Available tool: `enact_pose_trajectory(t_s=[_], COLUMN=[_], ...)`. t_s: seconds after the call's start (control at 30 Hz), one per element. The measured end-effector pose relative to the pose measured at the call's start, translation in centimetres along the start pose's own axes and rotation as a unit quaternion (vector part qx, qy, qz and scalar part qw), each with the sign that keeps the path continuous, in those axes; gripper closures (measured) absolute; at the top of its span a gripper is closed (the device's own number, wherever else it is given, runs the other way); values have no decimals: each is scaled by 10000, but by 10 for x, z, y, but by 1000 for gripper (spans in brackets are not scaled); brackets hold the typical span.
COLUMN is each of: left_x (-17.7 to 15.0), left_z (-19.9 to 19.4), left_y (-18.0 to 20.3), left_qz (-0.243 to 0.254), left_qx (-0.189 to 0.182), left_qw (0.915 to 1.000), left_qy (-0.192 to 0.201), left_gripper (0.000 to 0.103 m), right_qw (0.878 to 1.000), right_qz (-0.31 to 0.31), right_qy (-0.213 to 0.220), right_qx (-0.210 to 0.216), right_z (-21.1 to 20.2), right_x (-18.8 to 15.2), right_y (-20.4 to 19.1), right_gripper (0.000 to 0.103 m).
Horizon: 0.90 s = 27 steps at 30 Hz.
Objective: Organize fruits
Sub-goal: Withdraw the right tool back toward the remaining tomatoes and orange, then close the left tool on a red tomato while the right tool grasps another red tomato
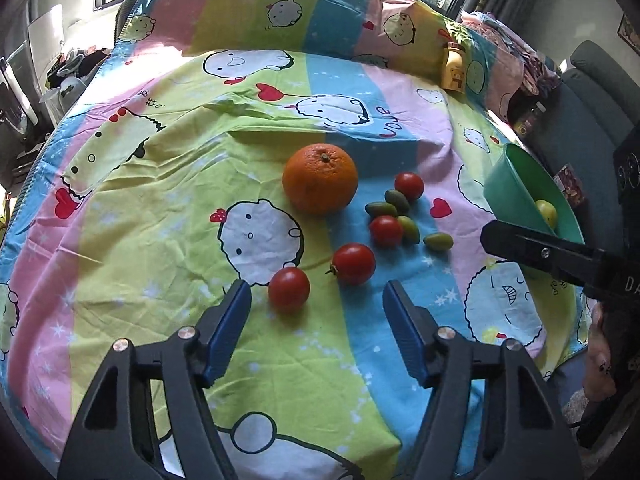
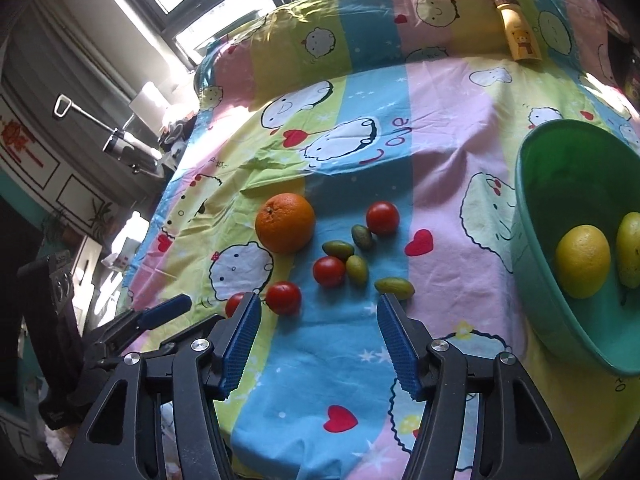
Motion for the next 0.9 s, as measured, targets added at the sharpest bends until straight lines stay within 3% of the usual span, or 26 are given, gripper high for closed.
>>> enact_pose_trajectory(t_s=[0.23,0.4,0.9], left_x=[-7,-9,-5], left_z=[24,30,42], left_y=[-9,-14,-12], left_qz=[-336,-417,-241], left_qx=[-255,-273,-232], left_qw=[9987,9983,9989], left_qy=[-273,-314,-337], left_gripper=[49,49,55], right_qw=[9967,9968,9940], right_qz=[168,-52,-257], right_qy=[-682,-801,-1005], right_qx=[401,-2,-341], right_z=[46,72,102], right_x=[-4,-8,-12], right_y=[-20,-27,-29], right_gripper=[40,44,48])
Point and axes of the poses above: each gripper's, at about its wrist camera, not at the fingertips, and z roughly the way its jaws point, y to its right, x to its top, the point moved 7 cm from there along z, roughly the way its jaws point, and after that the axes turned 12 degrees about z, right-handed, at the moved point
